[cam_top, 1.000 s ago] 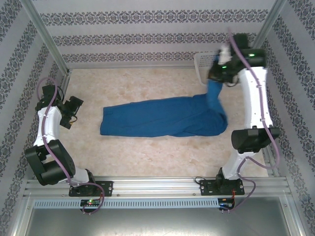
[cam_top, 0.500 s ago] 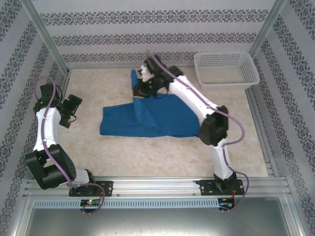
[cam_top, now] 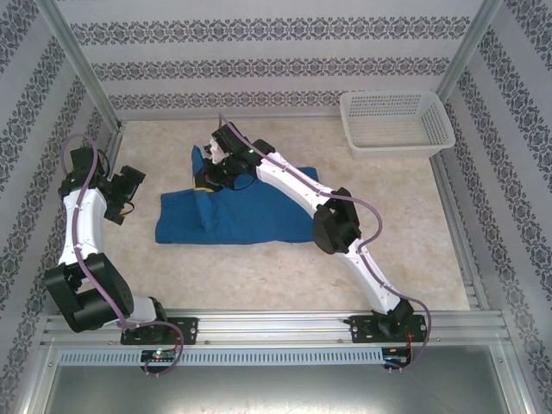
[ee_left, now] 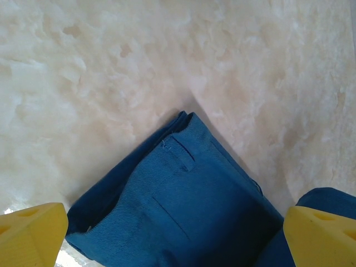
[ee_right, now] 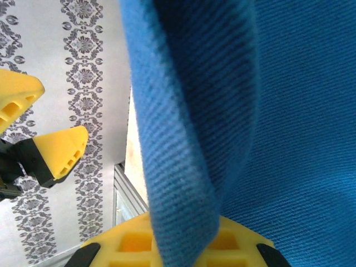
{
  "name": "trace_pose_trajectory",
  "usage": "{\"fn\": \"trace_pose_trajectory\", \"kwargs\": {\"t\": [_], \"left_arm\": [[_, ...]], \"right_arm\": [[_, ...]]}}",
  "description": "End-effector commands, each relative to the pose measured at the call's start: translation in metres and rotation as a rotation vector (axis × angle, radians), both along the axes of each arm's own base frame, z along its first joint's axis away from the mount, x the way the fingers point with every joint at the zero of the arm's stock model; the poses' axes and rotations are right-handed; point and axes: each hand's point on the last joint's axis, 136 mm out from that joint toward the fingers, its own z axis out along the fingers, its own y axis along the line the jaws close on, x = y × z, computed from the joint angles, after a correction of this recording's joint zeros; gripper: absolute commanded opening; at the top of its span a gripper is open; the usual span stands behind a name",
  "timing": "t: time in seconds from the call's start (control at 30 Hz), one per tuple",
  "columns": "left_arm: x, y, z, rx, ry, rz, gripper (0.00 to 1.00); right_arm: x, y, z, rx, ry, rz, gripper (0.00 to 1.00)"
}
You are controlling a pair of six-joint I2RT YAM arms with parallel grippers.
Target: Roll up the long pants
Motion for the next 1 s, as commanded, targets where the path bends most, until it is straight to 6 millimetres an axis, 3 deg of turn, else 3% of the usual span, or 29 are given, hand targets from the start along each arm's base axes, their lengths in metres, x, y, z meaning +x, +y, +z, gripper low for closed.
{"fn": "trace_pose_trajectory", "kwargs": {"t": [0.0, 0.13, 0.17, 0.27, 0.3, 0.37, 0.4, 0.47, 0.53, 0.57, 0.6, 0.63, 0.67, 0.7, 0.83, 0.97], "left_arm": [[-0.004, -0.004, 0.006, 0.002, -0.003, -0.023, 1.00], [-0.005, -0.004, 0.006, 0.001, -0.002, -0.025, 1.00], [-0.005, -0.004, 0.006, 0.003, -0.001, -0.025, 1.00], [-0.005, -0.004, 0.007, 0.003, -0.002, -0.023, 1.00], [-0.005, -0.004, 0.007, 0.002, -0.003, -0.021, 1.00], [-0.004, -0.004, 0.008, -0.001, -0.006, -0.019, 1.00], [-0.004, -0.004, 0.009, -0.003, -0.009, -0.018, 1.00], [-0.002, -0.005, 0.013, -0.006, -0.020, -0.018, 1.00], [0.001, -0.008, 0.018, -0.021, -0.040, -0.021, 0.99], [0.004, -0.013, 0.022, -0.037, -0.064, -0.030, 0.91], [0.008, -0.021, 0.025, -0.051, -0.087, -0.045, 0.69], [0.011, -0.031, 0.026, -0.057, -0.096, -0.064, 0.45], [0.016, -0.047, 0.027, -0.056, -0.110, -0.106, 0.10], [0.020, -0.069, 0.026, -0.054, -0.114, -0.159, 0.00], [0.020, -0.128, 0.000, -0.045, -0.105, -0.199, 0.00], [0.016, -0.153, -0.045, -0.046, -0.026, -0.171, 0.00]], "right_arm": [[-0.009, 0.023, -0.007, 0.055, 0.039, 0.017, 0.02], [-0.019, 0.041, -0.019, 0.079, 0.086, 0.024, 0.02], [-0.024, 0.047, -0.021, 0.082, 0.091, 0.031, 0.07], [-0.042, 0.061, -0.027, 0.085, 0.118, 0.066, 0.73], [-0.047, 0.062, -0.028, 0.077, 0.120, 0.074, 0.84], [-0.054, 0.057, -0.028, 0.030, 0.088, 0.093, 0.98], [-0.055, 0.050, -0.026, -0.011, 0.065, 0.093, 0.98], [-0.051, 0.015, -0.018, -0.179, -0.087, 0.113, 0.98], [-0.044, -0.030, -0.013, -0.355, -0.191, 0.118, 0.91], [-0.040, -0.056, -0.013, -0.437, -0.224, 0.120, 0.75], [-0.030, -0.083, -0.016, -0.511, -0.250, 0.106, 0.31], [-0.021, -0.105, -0.019, -0.556, -0.264, 0.091, 0.00], [-0.013, -0.129, -0.028, -0.594, -0.259, 0.081, 0.00], [-0.001, -0.152, -0.034, -0.598, -0.243, 0.054, 0.00], [0.032, -0.221, -0.057, -0.632, -0.187, -0.006, 0.00], [0.057, -0.252, -0.077, -0.626, -0.157, -0.017, 0.00]]}}
